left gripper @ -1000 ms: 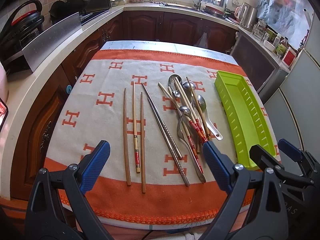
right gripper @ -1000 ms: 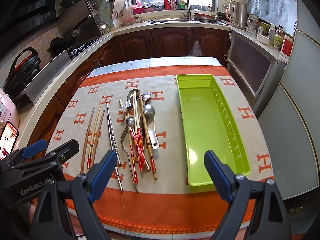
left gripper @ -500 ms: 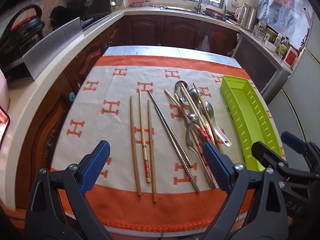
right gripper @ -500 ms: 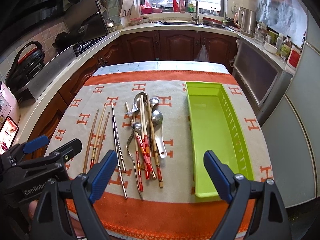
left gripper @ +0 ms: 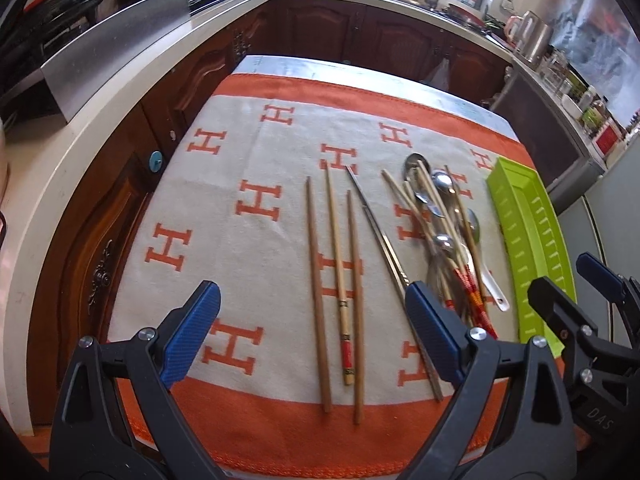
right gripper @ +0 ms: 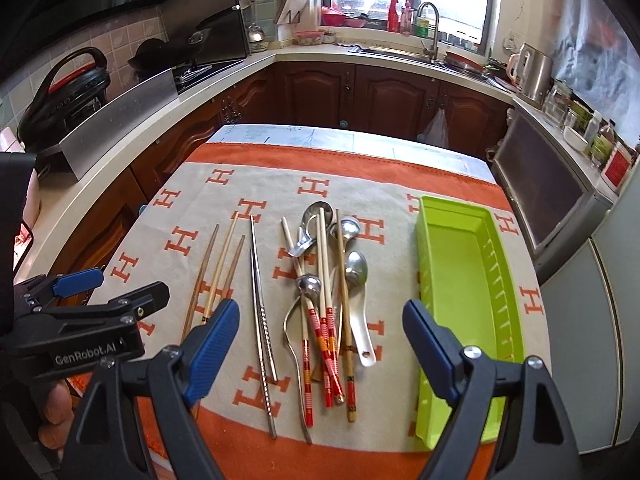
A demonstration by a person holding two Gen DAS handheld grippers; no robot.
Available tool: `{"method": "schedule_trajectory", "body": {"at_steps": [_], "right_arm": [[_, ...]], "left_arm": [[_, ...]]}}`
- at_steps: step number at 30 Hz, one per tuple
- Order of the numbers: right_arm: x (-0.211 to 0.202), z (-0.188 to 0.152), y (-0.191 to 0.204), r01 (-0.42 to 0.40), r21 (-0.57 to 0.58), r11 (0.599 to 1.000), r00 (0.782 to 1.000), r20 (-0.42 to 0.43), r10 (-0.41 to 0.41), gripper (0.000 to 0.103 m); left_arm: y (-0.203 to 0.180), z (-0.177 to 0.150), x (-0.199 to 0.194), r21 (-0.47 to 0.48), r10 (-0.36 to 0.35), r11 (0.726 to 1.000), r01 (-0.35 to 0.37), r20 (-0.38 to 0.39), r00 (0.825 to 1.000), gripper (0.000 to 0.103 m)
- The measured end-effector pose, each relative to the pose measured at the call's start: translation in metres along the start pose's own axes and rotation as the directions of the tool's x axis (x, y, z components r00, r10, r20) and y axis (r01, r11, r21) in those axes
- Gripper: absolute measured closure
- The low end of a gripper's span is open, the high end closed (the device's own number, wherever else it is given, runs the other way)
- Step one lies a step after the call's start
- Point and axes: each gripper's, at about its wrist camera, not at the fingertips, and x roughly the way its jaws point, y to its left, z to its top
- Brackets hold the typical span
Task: Organize utensils
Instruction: 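Lower the left tool onto a plain wooden chopstick and close it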
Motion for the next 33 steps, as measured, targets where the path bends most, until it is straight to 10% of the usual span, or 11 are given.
{"method": "schedule_trajectory", "body": {"at_steps": [33], "right_arm": [[0.079,-0.010,0.022,-0.128,0.031,0.991,0.975,-0.178,0.132,0.049]], "left_arm": [[0.003,-0.020,0.102,0.050,0.123,0.992,-0.119,-0.085,0.989,0.041]]}}
